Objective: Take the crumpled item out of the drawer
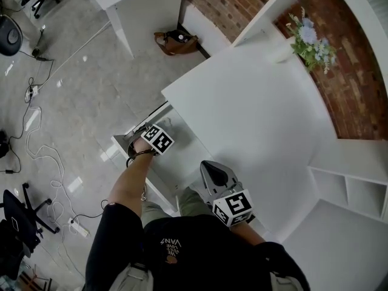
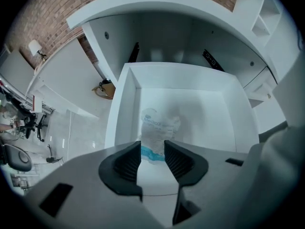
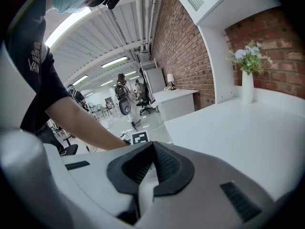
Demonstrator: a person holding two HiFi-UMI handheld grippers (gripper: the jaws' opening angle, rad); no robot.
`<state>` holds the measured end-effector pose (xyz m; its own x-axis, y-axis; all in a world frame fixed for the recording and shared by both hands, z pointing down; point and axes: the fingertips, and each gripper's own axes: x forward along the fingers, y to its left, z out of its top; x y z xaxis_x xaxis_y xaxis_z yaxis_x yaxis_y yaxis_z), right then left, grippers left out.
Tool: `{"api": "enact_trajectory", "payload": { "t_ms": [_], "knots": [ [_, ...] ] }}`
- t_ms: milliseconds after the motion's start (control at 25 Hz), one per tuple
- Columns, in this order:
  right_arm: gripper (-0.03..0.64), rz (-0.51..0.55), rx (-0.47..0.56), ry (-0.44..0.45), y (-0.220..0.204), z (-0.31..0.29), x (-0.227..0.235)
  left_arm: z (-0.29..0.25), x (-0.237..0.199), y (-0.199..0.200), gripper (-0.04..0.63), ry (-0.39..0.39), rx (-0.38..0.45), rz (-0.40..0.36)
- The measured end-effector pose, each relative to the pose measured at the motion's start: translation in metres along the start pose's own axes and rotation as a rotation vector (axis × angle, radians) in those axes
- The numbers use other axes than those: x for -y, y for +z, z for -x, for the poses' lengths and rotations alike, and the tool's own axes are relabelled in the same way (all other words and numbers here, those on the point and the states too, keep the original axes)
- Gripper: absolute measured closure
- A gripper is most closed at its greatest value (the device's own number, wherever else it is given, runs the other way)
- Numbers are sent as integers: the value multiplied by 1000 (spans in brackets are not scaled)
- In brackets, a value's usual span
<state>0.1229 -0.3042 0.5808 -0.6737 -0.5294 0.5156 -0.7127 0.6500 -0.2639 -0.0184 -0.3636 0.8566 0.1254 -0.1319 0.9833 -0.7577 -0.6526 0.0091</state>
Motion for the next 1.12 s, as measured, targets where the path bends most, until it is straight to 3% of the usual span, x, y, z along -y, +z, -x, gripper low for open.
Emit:
{"api": "enact_trajectory", "payload": {
  "t_ms": [360,800,1120],
  "knots": [
    [616,5,20,-3,5,1,-12,25,-1,8,411,10,82,-4],
    [617,21,59,-38,14,14,-33,104,-10,26,411,63,324,-2],
    [617,44,120,-76,31,26,-53,166,-7,10,413,94,473,0]
  ]
}}
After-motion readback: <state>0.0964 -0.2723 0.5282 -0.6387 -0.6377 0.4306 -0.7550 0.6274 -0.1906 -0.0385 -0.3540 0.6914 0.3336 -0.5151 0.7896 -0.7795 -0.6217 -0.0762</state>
